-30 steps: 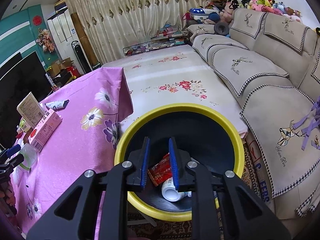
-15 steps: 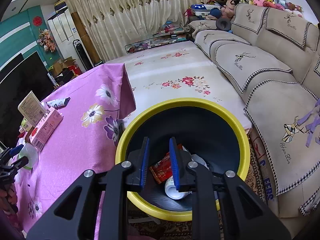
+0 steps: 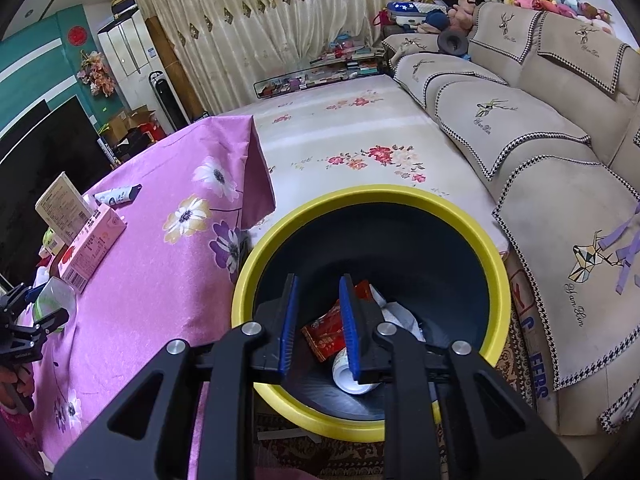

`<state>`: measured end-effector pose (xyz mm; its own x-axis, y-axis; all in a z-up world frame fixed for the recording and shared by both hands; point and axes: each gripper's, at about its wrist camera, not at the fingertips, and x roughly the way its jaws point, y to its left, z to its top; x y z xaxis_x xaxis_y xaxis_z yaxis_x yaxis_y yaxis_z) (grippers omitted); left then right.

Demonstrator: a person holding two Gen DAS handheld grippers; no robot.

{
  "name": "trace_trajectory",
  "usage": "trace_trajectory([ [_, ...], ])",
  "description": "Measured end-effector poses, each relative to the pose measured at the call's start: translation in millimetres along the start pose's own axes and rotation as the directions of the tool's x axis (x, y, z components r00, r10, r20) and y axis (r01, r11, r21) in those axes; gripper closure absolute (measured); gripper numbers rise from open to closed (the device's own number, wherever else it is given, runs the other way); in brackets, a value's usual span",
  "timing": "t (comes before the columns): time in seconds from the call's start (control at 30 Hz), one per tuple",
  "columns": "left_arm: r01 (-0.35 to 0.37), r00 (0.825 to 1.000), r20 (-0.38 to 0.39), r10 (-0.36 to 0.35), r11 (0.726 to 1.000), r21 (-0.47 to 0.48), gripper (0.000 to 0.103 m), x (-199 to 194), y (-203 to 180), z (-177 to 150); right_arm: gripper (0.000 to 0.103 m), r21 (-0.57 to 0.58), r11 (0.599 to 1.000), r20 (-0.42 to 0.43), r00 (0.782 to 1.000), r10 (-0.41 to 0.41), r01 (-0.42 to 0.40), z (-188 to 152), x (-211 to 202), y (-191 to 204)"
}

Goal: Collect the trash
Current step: 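Close the left gripper around the clear plastic cup, then carry the cup over the bin and open the left gripper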

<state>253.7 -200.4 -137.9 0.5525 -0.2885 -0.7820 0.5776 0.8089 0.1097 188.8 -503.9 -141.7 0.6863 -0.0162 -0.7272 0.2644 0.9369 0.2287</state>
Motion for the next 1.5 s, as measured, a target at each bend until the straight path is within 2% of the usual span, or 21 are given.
trace_trajectory([
  [0.13,0.021,1.0,0.02,-0.021,1.0,-0.009,0.04,-9,-2,1,0.083,-0.007,1.0,-0.006,1.0,0.006,-0.006,-1,2,2],
  [0.2,0.022,1.0,0.017,-0.022,1.0,-0.005,0.04,-10,-3,2,0.083,-0.011,1.0,-0.012,1.0,0.008,-0.008,-2,3,3],
  [0.33,-0.034,0.999,-0.004,0.034,0.999,0.009,0.04,-2,-2,1,0.083,-0.013,1.0,-0.025,1.0,0.014,-0.014,-5,7,4],
  [0.47,-0.046,0.999,0.0,0.046,0.998,0.044,0.04,0,-6,0,0.082,-0.023,1.0,-0.039,0.999,0.015,-0.015,-7,9,5],
  [0.6,-0.119,0.993,-0.007,0.12,0.987,0.108,0.043,10,-12,-2,0.082,-0.025,1.0,-0.047,0.999,0.015,-0.016,-7,13,7],
  [0.7,-0.12,0.993,-0.004,0.121,0.986,0.117,0.045,10,-13,-2,0.082,-0.021,1.0,-0.042,0.999,0.022,-0.023,-8,11,6],
  [0.9,-0.038,0.999,0.031,0.036,0.998,0.042,0.051,-17,-11,3,0.082,-0.011,1.0,-0.003,1.0,0.028,-0.028,-8,-6,1],
  [1.17,0.01,0.991,0.131,-0.024,0.995,0.101,0.052,-61,-51,23,0.082,0.005,0.999,0.055,0.998,0.032,-0.032,-13,-37,-10],
  [1.5,0.092,0.979,0.169,-0.117,0.985,0.146,0.052,-79,-102,55,0.082,0.03,0.999,0.124,0.992,0.009,-0.012,-19,-72,-33],
])
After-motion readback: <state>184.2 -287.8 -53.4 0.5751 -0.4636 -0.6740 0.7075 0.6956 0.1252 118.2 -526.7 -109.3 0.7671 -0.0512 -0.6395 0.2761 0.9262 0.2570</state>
